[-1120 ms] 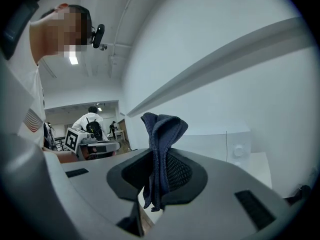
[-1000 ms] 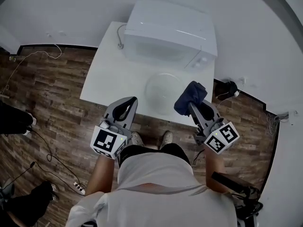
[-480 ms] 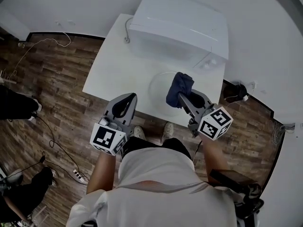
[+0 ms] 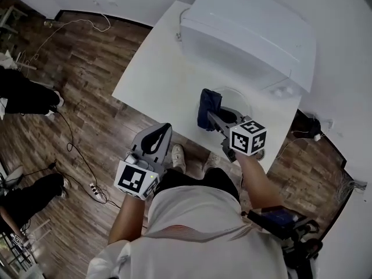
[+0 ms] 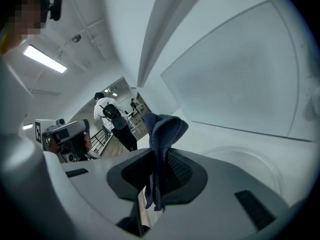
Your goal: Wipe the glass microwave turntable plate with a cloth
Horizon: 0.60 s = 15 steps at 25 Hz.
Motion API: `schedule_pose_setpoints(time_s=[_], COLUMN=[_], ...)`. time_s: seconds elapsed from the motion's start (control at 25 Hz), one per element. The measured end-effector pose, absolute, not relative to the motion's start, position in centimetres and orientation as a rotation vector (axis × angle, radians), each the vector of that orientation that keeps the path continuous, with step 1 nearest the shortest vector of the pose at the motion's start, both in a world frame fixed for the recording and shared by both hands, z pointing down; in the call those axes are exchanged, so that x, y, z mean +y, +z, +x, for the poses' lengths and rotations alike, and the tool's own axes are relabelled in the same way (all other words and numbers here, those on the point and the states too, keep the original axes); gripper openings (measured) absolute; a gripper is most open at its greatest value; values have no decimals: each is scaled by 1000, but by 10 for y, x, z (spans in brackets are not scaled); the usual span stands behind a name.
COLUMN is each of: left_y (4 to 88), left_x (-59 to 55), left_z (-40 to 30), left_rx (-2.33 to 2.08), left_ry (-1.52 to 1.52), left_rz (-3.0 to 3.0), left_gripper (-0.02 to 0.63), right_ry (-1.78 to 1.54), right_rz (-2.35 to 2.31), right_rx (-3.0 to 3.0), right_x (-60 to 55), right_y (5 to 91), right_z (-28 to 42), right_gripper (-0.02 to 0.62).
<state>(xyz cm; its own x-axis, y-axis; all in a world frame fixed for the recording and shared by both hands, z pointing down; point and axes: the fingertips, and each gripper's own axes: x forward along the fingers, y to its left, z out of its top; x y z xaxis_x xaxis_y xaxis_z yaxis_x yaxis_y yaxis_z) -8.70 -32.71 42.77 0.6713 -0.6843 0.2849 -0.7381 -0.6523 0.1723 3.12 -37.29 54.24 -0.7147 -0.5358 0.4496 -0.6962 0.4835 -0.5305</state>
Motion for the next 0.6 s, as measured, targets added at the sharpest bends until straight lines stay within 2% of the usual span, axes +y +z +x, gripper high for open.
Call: schedule_pose_setpoints(time_s=[0.36,0.6], left_y=[460,462], left_x=[-316,-321], left_z=[-113,-114], left_rx=[-1246,-1244], left_ry=[341,329], left_rz=[2481,2461], left_gripper=[11,11], right_ry=[1140,1196], right_rz=[965,1014], right_rx=[-2343,-2258], right_x=[-399,-406], right_y=[620,636], right_z=[2,22], right_gripper=[61,61])
